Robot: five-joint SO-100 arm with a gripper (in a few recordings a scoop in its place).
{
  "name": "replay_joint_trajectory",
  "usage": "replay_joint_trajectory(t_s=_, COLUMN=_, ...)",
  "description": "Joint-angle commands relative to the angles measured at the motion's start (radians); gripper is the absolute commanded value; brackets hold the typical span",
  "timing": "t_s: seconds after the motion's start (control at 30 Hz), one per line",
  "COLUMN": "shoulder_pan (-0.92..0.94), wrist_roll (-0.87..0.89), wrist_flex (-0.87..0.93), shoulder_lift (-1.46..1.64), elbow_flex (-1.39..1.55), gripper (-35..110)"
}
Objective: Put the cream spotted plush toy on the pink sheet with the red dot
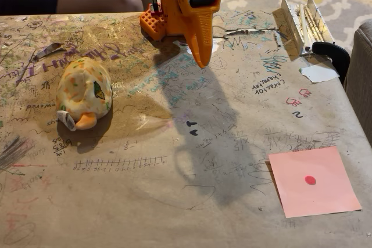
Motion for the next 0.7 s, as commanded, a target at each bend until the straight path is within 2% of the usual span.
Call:
replay_joint_trajectory(t_s=0.0, shoulder_pan=0.005, wrist_roll=-0.006, wrist_flex=-0.015, shoulder_lift=0.006, elbow_flex=-0.012, gripper=0)
replay_joint_trajectory(t_s=0.57, shoulder_pan=0.052, wrist_roll=-0.018, wrist_flex=-0.048, shoulder_lift=-0.003, elbow_flex=-0.055, gripper=0)
replay_joint_trajectory(t_s=0.67, shoulder_pan=0.132, wrist_roll=-0.04, wrist_flex=-0.08, shoulder_lift=-0.219, elbow_flex=-0.215, gripper=0)
